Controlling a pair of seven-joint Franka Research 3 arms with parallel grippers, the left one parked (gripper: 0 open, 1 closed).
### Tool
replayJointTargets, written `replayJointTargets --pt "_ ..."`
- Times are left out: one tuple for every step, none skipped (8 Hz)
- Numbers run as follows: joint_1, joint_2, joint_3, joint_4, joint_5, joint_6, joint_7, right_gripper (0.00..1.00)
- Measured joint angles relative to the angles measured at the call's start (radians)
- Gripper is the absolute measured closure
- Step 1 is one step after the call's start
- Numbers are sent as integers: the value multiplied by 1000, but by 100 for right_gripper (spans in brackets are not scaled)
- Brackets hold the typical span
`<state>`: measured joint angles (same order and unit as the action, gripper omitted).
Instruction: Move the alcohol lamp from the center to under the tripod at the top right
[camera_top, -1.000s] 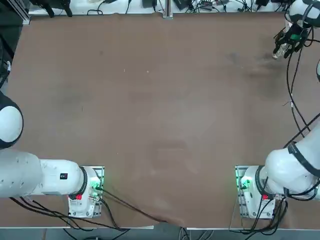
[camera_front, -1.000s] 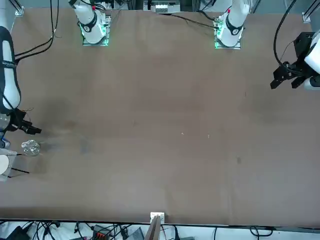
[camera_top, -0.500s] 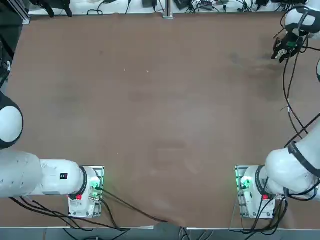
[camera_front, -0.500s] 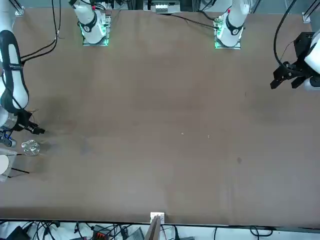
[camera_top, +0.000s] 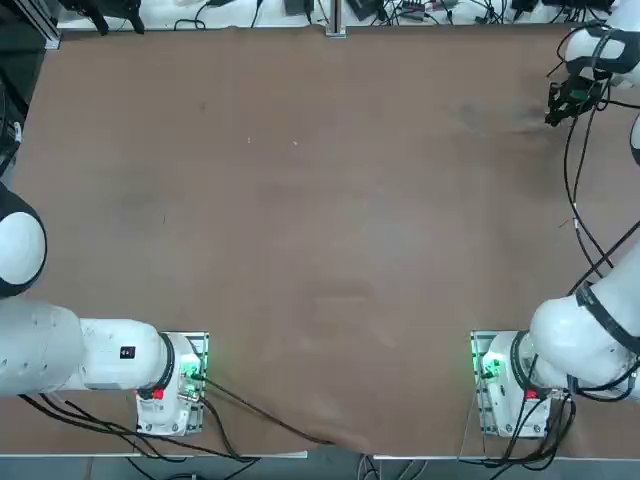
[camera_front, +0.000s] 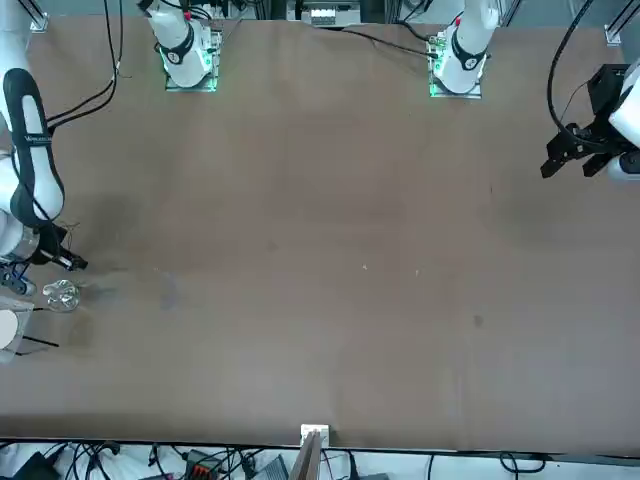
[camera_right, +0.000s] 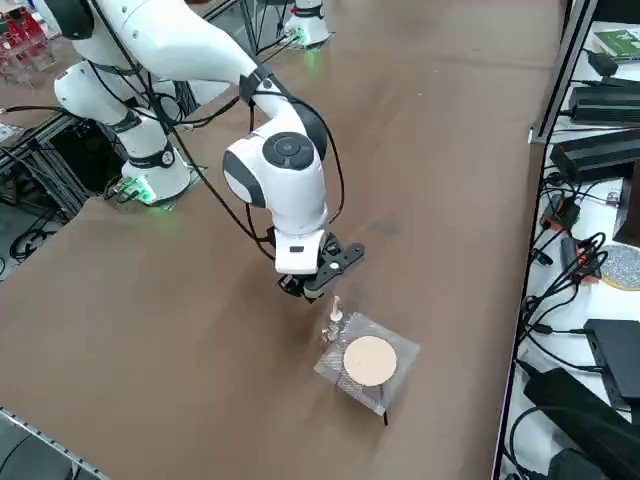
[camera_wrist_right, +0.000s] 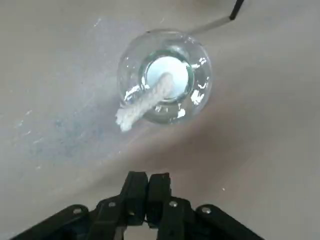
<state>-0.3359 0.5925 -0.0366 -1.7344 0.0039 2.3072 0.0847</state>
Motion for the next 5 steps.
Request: replayJointTargets --pt "0 9 -2 0 0 19 0 98" --pt "-1 16 -4 0 0 34 -1 98" --pt "-1 18 -5 0 0 45 -1 98" --pt "-2 18 -7 2 -2 52 -1 98" --pt "-3 19 -8 6 -3 56 -1 98"
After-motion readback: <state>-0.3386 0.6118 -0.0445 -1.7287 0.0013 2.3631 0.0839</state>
